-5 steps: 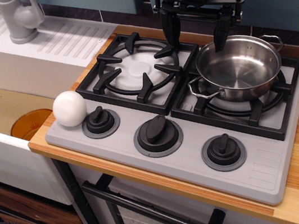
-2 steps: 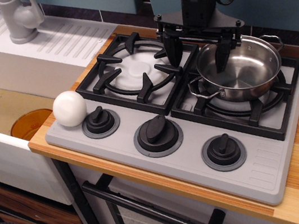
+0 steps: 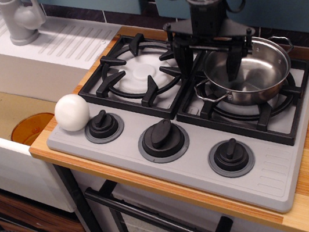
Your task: Put pot or pan on stove and put mushroom in pot or pan
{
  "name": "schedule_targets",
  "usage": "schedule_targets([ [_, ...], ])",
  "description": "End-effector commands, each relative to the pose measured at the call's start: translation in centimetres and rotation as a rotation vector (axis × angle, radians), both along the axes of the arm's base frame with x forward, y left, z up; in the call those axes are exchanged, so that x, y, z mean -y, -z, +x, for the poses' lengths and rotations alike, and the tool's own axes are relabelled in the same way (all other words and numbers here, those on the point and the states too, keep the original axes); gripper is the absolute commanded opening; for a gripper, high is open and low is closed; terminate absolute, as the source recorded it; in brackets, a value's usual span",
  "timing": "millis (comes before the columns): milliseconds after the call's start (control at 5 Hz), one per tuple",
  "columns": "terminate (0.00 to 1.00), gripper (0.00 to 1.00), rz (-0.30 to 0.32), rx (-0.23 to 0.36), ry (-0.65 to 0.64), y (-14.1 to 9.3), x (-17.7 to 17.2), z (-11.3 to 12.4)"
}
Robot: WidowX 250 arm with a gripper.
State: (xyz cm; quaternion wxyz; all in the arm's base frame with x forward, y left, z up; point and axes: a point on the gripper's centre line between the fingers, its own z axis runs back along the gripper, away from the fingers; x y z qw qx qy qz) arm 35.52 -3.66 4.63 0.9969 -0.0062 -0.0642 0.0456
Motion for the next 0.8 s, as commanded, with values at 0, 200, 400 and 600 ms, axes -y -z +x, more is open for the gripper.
schedule_targets([
  [0,0.0,0.0,-0.016,0.062,0.002,0.3,-0.2,0.9],
  [200,0.0,0.0,-0.017,0.061,-0.006,0.3,0.0,0.5],
  [400,0.0,0.0,-0.017,0.059,-0.015,0.3,0.3,0.4],
  [600,0.0,0.0,-0.016,0.039,-0.012,-0.8,0.4,0.4],
])
